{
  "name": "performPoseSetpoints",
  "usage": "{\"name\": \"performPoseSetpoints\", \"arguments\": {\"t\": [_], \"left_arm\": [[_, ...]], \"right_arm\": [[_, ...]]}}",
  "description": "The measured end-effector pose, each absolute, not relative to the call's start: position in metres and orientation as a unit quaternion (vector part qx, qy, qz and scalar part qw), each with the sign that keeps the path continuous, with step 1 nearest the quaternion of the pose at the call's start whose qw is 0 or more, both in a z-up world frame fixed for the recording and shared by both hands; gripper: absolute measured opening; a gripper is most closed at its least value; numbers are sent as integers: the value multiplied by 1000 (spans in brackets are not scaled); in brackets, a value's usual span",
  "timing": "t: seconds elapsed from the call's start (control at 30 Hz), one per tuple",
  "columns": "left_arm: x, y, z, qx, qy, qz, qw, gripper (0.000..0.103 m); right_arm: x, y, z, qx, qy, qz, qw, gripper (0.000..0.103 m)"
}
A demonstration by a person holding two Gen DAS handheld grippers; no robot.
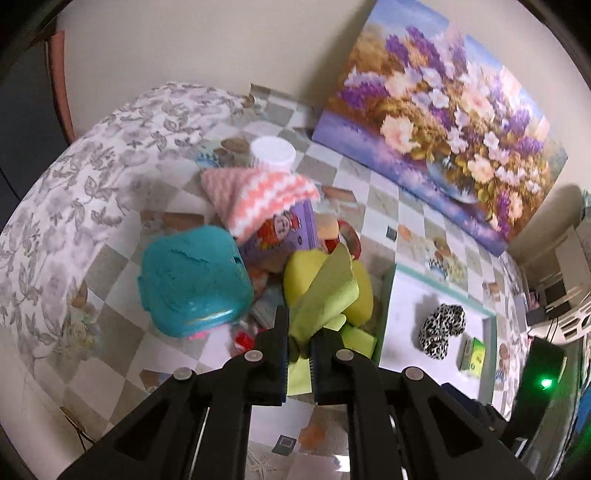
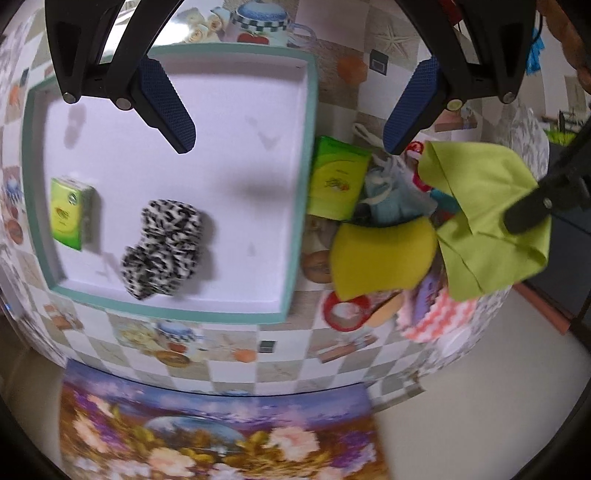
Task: Organize soft objects
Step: 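Lift the lime cloth with the left gripper while the right gripper grasps the blue mask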
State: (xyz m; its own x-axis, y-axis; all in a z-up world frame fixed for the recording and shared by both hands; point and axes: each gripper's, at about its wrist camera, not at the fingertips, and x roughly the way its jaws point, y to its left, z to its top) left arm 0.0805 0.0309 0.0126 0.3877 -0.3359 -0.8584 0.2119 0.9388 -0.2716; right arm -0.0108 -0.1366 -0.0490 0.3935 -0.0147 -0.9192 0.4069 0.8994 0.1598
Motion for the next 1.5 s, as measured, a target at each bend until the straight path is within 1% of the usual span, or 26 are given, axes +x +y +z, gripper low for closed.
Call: {"name": "performPoseSetpoints", "arguments": {"t": [0.1, 0.3, 0.43, 0.8, 0.87, 1.0, 1.07, 1.13, 1.23, 1.5], "left_arm": [[81, 37, 18, -69, 520, -160, 836, 9], [81, 49, 33, -74, 490, -139, 857, 9], [82, 58, 38, -78, 479, -126, 865, 9], [96, 62, 34, -95, 486, -122, 860, 9], [98, 63, 34, -98, 487, -121, 859, 9], [101, 64, 34, -101, 487, -119, 860, 9], [101, 65, 34, -102, 487, -119, 859, 9], [101, 65, 34, -102, 487, -120, 859, 9], [101, 65, 34, -102, 486, -121, 859, 9], [98, 63, 40, -107, 475, -131, 863, 9]], "right_arm": [[-5, -127, -51, 180, 533, -113, 819, 101], [10, -103, -58, 157, 535, -74, 827, 94], [21, -89, -63, 137, 538, -52, 830, 86], [49, -66, -76, 119, 539, -21, 833, 64], [53, -63, -80, 115, 543, -19, 831, 55], [59, -59, -89, 110, 553, -20, 825, 43], [61, -58, -92, 108, 556, -20, 824, 25], [61, -58, -93, 106, 556, -20, 824, 17], [59, -58, -88, 105, 550, -20, 828, 12], [47, -62, -59, 111, 524, -17, 844, 10]]}}
